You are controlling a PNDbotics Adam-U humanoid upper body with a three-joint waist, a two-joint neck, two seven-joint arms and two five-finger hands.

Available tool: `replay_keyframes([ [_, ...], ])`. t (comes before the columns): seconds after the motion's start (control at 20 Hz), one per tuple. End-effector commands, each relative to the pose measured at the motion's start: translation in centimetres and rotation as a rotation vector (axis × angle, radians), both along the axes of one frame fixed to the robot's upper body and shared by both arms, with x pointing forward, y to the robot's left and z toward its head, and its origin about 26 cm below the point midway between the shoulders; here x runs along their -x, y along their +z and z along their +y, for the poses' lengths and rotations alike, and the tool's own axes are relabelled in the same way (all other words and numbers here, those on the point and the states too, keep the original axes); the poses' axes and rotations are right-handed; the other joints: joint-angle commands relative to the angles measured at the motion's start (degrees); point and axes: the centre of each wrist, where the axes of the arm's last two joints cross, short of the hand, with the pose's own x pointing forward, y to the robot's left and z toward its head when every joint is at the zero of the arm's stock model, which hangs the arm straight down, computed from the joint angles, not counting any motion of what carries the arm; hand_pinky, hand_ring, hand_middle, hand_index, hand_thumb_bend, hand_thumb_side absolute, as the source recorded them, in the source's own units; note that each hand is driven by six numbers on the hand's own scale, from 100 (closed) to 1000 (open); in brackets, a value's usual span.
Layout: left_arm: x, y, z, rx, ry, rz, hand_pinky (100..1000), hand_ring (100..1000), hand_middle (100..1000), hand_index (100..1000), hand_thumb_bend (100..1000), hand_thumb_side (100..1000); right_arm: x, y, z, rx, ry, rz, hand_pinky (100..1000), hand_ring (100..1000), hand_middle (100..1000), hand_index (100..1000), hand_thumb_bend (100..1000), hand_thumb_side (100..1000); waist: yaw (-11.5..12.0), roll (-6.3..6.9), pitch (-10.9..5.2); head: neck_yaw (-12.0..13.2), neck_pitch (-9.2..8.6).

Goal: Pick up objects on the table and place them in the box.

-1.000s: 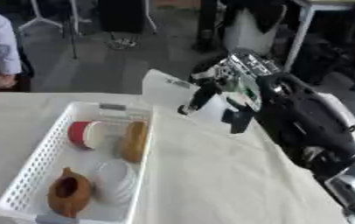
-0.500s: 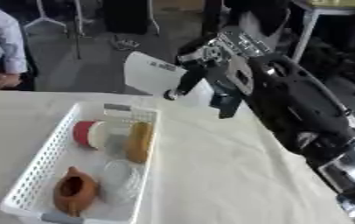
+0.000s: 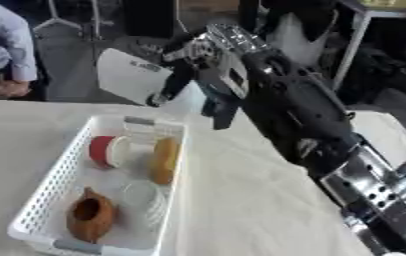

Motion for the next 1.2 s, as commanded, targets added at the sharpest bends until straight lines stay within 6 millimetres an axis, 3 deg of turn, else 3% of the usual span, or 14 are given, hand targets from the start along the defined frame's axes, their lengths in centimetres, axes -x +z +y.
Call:
replay_keyframes([
  [0.05, 0.2, 1.0, -0.1, -0.018, -0.013, -0.032, 934, 926, 864, 890, 100, 1000, 0.1, 1.1, 1.1, -0.013, 0.014, -0.024, 100, 300, 348, 457, 100, 783, 0.36, 0.13, -1.27, -0.8, 0.74],
  [0.35, 0.1, 1.1, -0.4, -0.011, -0.026, -0.039, 935, 926, 865, 890, 100, 1000, -0.2, -1.4, 3.6, -0.021, 0.044, 0.025, 100, 298, 345, 454, 100, 778, 1.84, 0.09, -1.22, -2.28, 0.68],
  [0.6, 0.1, 1.3, -0.5, -0.007, -0.033, -0.045, 935, 926, 865, 891, 100, 1000, -0.6, -3.5, 4.3, -0.018, 0.054, 0.066, 100, 297, 343, 452, 100, 772, 2.61, 0.0, -1.13, -2.88, 1.11],
  [0.9, 0.1, 1.4, -0.6, 0.002, -0.038, -0.054, 935, 926, 864, 891, 100, 1000, -1.2, -6.6, 4.5, -0.024, 0.049, 0.13, 100, 300, 341, 450, 100, 766, 3.58, -0.18, -0.93, -3.26, 2.38],
  [1.2, 0.0, 1.5, -0.6, 0.011, -0.039, -0.058, 935, 926, 865, 891, 100, 1000, -1.7, -9.9, 4.0, -0.015, 0.04, 0.19, 100, 318, 348, 454, 100, 771, 4.43, 0.09, -0.49, -3.58, 2.18],
])
